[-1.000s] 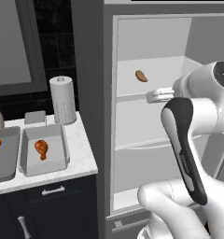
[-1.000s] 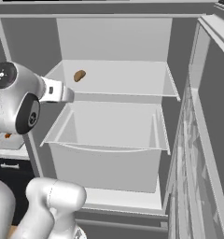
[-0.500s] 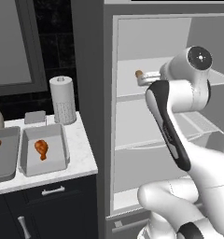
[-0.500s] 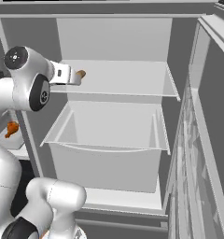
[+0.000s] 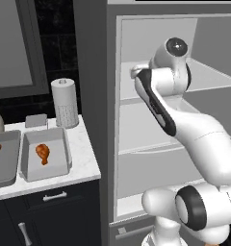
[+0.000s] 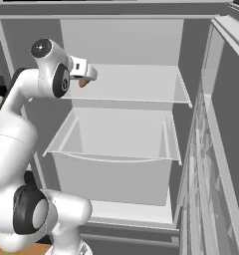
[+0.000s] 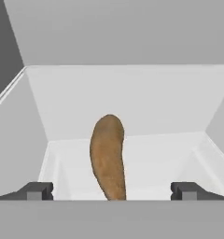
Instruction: Place one sweet potato and one chicken drumstick in each tupperware on the nearby counter, to pack two identical lunches.
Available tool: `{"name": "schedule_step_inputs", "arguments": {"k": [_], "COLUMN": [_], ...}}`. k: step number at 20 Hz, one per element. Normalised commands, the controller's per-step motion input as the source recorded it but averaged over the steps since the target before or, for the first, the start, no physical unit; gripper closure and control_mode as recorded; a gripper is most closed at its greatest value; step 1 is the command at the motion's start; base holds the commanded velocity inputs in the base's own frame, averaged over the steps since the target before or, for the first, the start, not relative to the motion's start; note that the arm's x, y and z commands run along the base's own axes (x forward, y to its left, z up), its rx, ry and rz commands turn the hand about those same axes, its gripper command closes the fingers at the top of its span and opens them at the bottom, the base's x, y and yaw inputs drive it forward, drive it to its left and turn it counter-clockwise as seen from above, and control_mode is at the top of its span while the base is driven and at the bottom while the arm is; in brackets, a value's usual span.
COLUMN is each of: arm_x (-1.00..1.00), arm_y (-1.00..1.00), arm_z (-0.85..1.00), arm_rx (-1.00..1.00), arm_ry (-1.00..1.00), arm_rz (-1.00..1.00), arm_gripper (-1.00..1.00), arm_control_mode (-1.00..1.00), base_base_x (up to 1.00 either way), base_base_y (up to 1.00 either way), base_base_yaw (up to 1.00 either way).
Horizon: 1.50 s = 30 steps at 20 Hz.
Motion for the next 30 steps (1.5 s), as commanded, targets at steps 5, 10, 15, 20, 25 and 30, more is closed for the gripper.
{"name": "schedule_step_inputs", "arguments": {"k": [5, 10, 15, 20, 25, 30], "arm_x": [0.84, 0.31, 0.00, -0.21, 0.02, 0.00], "arm_y": [0.01, 0.00, 0.00, 0.00, 0.00, 0.00], "arm_z": [-0.13, -0.25, -0.42, -0.43, -0.22, -0.33], "arm_rx": [0.00, 0.00, 0.00, 0.00, 0.01, 0.00], "arm_ry": [0.12, 0.04, 0.01, 0.00, 0.00, 0.06], "arm_rz": [0.00, 0.00, 0.00, 0.00, 0.00, 0.00], "arm_gripper": [-1.00, -1.00, -1.00, -1.00, -1.00, 1.00], "arm_control_mode": [-1.00, -1.00, -1.00, -1.00, -1.00, -1.00], "base_base_x": [0.00, 0.00, 0.00, 0.00, 0.00, 0.00], "base_base_y": [0.00, 0.00, 0.00, 0.00, 0.00, 0.00], "base_base_yaw": [0.00, 0.00, 0.00, 0.00, 0.00, 0.00]}}
